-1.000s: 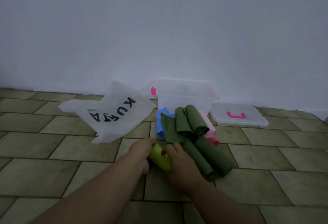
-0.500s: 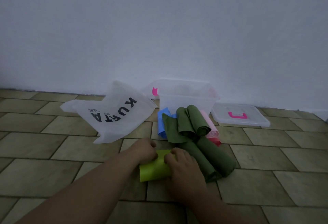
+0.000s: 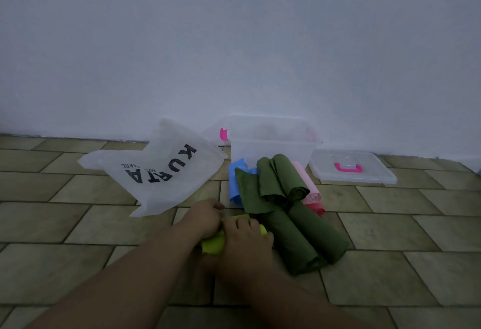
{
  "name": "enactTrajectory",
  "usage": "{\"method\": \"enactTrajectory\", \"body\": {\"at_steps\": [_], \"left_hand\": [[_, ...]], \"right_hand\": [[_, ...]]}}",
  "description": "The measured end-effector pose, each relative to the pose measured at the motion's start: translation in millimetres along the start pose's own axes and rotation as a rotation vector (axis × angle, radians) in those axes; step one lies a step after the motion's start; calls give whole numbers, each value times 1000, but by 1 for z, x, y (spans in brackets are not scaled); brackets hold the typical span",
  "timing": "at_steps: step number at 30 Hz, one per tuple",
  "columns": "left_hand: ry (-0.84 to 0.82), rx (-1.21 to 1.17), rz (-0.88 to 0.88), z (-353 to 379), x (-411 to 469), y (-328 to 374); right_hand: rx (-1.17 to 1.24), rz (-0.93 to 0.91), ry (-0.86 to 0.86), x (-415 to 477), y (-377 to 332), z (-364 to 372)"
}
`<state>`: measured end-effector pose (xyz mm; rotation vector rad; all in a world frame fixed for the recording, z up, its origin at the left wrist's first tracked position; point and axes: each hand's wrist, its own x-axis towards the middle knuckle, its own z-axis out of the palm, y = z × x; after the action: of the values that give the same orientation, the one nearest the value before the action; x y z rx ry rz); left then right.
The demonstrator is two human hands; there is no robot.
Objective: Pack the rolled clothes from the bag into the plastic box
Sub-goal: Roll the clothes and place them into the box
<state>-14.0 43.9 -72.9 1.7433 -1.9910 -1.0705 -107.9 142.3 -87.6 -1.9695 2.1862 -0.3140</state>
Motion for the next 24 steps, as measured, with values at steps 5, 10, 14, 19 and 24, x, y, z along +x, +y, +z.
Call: {"method": "enactTrajectory", "body": {"at_steps": [5, 10, 14, 19, 24], "left_hand": [[6, -24, 12, 4, 4, -1], [2, 12, 14, 1, 4, 0], [-32, 67, 56, -10, -3, 4], [-155, -29, 145, -36, -23, 2], [-294, 115, 167, -28, -37, -3]], "right_hand": [[15, -13, -2, -1, 1, 1], [-10, -20, -76, 9, -1, -4], [15, 12, -118, 14, -1, -7], [0, 53, -157, 19, -5, -13], [-32, 47, -198, 18, -3, -13]]}}
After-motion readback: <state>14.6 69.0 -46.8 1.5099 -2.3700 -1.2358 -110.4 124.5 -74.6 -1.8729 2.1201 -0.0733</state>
